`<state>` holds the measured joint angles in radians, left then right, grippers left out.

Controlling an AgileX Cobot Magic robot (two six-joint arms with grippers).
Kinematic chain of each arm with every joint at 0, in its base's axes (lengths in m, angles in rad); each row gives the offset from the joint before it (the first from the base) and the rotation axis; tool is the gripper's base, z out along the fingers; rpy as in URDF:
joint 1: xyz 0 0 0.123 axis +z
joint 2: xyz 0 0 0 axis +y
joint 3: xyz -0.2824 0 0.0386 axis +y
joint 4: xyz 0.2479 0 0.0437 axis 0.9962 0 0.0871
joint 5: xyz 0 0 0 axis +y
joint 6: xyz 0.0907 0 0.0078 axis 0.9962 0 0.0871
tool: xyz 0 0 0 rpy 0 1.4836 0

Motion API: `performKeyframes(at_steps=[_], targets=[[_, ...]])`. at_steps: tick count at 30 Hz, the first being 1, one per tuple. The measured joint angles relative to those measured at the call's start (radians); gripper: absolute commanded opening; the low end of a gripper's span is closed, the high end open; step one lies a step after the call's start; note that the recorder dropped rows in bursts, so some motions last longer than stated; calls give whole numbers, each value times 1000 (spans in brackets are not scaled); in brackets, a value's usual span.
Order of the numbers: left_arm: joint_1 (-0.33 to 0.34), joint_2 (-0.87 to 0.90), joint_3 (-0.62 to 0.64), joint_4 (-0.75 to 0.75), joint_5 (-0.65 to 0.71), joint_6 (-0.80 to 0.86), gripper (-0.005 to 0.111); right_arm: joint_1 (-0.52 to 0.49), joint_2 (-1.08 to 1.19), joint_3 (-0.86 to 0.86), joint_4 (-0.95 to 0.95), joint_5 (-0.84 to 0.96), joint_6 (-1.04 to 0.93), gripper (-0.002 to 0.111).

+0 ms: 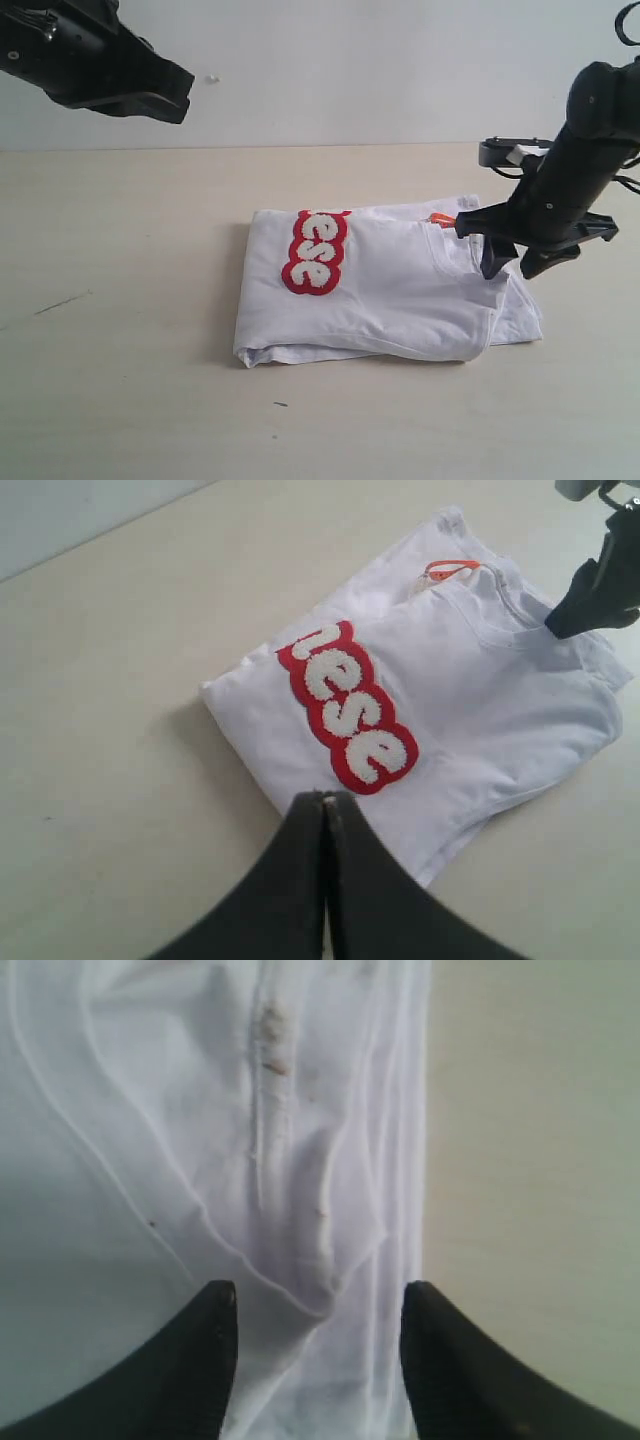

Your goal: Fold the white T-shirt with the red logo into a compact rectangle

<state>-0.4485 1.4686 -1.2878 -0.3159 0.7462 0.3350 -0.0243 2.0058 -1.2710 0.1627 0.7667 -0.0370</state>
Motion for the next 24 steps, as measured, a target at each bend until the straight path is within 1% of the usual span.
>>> performKeyframes(at_steps=[4,10,16,17,19,24], targets=[[0,0,0,-2,0,0,0,-33,0,39,70,-43,-77,54],[0,0,0,-2,0,0,0,-37,15,55,197,-89,-181,54],[0,0,0,-2,0,0,0,-37,51,55,228,-98,-204,54],[0,0,0,-2,0,0,0,-37,53,55,230,-98,-204,52],[0,0,0,-2,0,0,0,-37,55,51,229,-102,-208,44],[0,0,0,-2,-10,0,0,-41,59,51,226,-121,-236,3]])
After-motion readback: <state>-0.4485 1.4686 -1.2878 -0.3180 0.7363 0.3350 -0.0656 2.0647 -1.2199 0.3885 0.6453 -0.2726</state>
